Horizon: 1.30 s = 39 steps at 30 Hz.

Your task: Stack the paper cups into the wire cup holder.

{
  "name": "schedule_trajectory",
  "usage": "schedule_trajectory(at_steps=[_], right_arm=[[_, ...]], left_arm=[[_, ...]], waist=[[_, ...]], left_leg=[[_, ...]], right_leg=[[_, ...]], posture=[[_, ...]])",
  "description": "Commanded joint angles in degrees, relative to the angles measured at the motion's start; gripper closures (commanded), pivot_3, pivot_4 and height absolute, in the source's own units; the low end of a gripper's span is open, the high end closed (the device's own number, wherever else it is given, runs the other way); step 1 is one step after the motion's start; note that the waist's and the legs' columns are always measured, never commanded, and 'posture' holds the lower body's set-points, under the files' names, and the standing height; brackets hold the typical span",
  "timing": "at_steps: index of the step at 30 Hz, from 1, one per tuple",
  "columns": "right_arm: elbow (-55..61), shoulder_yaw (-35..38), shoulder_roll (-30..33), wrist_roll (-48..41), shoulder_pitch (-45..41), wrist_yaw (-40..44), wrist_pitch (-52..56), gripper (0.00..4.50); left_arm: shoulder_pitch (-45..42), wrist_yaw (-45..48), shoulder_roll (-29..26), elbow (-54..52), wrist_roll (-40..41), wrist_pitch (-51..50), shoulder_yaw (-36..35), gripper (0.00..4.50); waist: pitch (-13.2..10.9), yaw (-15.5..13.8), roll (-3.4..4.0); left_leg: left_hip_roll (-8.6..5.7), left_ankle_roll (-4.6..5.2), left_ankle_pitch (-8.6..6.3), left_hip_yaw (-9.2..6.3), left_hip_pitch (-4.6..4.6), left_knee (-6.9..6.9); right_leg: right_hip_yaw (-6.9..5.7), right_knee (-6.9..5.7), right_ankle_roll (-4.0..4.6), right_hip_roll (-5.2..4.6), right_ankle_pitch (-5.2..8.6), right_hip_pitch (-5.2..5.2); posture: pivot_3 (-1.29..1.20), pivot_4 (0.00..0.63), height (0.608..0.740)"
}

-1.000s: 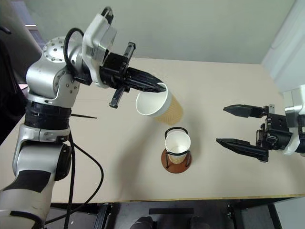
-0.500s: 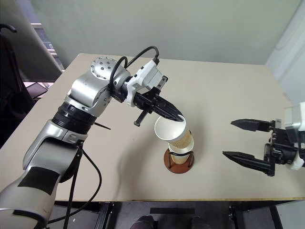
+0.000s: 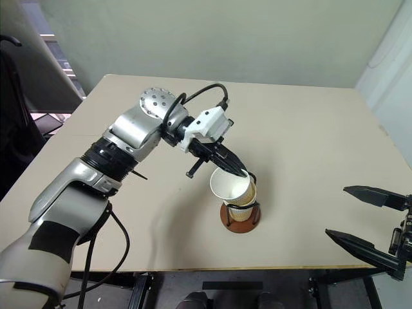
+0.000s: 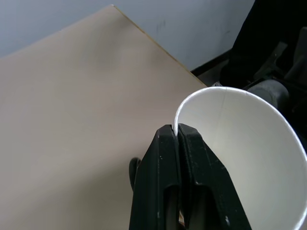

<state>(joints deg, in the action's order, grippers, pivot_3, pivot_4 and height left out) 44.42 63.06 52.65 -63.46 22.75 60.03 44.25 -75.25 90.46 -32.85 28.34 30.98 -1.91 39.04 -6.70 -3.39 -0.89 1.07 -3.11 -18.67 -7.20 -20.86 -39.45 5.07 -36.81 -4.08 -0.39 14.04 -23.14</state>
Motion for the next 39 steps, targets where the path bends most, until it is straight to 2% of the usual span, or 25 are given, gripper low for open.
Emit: schedule_trajectory(at_steps=[1, 2, 6, 11, 16, 19, 21, 28, 31, 34, 39], right_arm=[[0.50, 1.14, 0.96, -1.53, -0.27, -1.08, -1.26, 0.00], [0.46, 1.11, 0.99, -1.57, -0.18, -1.11, -1.38, 0.00], [0.07, -0.68, 1.55, -1.08, -1.04, -1.70, -2.06, 0.00], [0.04, -4.18, 1.96, -0.13, -2.46, -2.65, -3.10, 0.00], [-2.85, -9.71, 3.85, 2.07, -5.93, -2.38, -4.53, 0.00], [-6.08, -14.17, 5.58, 3.77, -9.39, -0.87, -5.86, 0.00], [-9.26, -17.74, 7.22, 5.19, -12.31, 1.04, -6.82, 0.00], [-21.09, -31.75, 11.26, 14.02, -22.15, 6.98, -11.48, 0.00], [-25.95, -36.41, 11.06, 16.00, -27.35, 8.11, -11.95, 0.00], [-29.05, -39.03, 10.42, 17.95, -30.60, 8.41, -12.48, 0.00], [-29.63, -40.27, 9.85, 17.50, -32.54, 10.73, -12.07, 0.00]], left_arm=[[-2.26, 2.04, 0.98, 0.48, -1.05, 1.41, -0.69, 4.46], [-2.30, 2.04, 1.28, 0.66, -1.27, 1.03, -0.88, 4.46], [-2.03, 2.04, 1.90, 0.35, -0.90, -0.65, -1.81, 3.60], [-1.42, 2.04, 2.60, 0.99, -1.93, -0.32, -3.61, 1.81], [-0.50, 1.57, 4.62, 2.36, -5.23, -1.06, -9.22, 0.04], [0.98, 0.08, 3.47, 0.89, -7.76, -2.53, -11.97, 0.04], [2.74, 0.29, 0.66, -1.24, -8.05, -5.57, -14.40, 0.04], [15.98, -2.91, -12.43, -14.87, -5.82, -17.55, -25.21, 0.04], [26.12, -4.08, -18.34, -23.40, 1.32, -24.78, -34.68, 0.04], [33.83, -6.28, -20.92, -30.83, 11.11, -33.77, -43.91, 0.04], [50.85, -11.18, -23.87, -35.90, 14.83, -39.03, -55.92, 0.04]], waist=[[0.00, 0.00, 0.00], [0.00, -0.01, 0.00], [0.00, -0.11, 0.00], [0.00, -0.13, 0.00], [0.00, -0.12, 0.00], [0.00, -0.08, 0.01], [0.02, 0.03, 0.04], [0.07, 0.72, 0.13], [0.09, 0.71, 0.17], [0.09, 0.31, 0.16], [0.19, 0.14, 0.33]], left_leg=[[-0.01, 0.00, 0.00, -0.03, -0.03, -0.03], [-0.04, 0.01, -0.01, -0.05, -0.06, -0.04], [-0.17, 0.07, -0.04, -0.10, -0.12, -0.07], [-0.21, 0.11, -0.06, -0.11, -0.14, -0.12], [-0.22, 0.12, -0.07, -0.11, -0.14, -0.18], [-0.22, 0.16, -0.09, -0.11, -0.14, -0.25], [-0.21, 0.16, -0.09, -0.12, -0.13, -0.27], [-0.17, 0.15, -0.08, -0.21, -0.12, -0.15], [-0.12, 0.15, -0.08, -0.33, -0.11, -0.07], [0.11, 0.14, -0.06, -0.32, -0.12, 0.04], [0.18, 0.15, -0.01, -0.23, 0.14, 0.25]], right_leg=[[0.00, 0.00, -0.01, 0.00, 0.01, 0.00], [-0.01, 0.00, -0.04, 0.00, 0.02, 0.00], [-0.02, 0.01, -0.11, -0.09, 0.07, 0.00], [-0.03, 0.02, -0.14, -0.12, 0.08, 0.02], [-0.05, 0.02, -0.20, -0.14, 0.08, 0.05], [-0.05, 0.02, -0.24, -0.15, 0.07, 0.08], [-0.05, 0.01, -0.27, -0.15, 0.07, 0.08], [-0.22, -0.01, -0.30, -0.11, 0.07, -0.10], [-0.21, -0.03, -0.32, -0.16, 0.06, -0.22], [-0.20, -0.05, -0.32, -0.18, 0.06, -0.33], [-0.14, -0.10, -0.30, -0.25, 0.07, -0.26]], posture=[[0.00, 0.150, 0.740], [0.00, 0.150, 0.740], [0.00, 0.150, 0.740], [0.00, 0.150, 0.740], [0.00, 0.150, 0.740], [0.00, 0.150, 0.740], [0.00, 0.150, 0.740], [0.00, 0.150, 0.740], [0.00, 0.150, 0.740], [0.00, 0.150, 0.740], [0.00, 0.150, 0.740]])
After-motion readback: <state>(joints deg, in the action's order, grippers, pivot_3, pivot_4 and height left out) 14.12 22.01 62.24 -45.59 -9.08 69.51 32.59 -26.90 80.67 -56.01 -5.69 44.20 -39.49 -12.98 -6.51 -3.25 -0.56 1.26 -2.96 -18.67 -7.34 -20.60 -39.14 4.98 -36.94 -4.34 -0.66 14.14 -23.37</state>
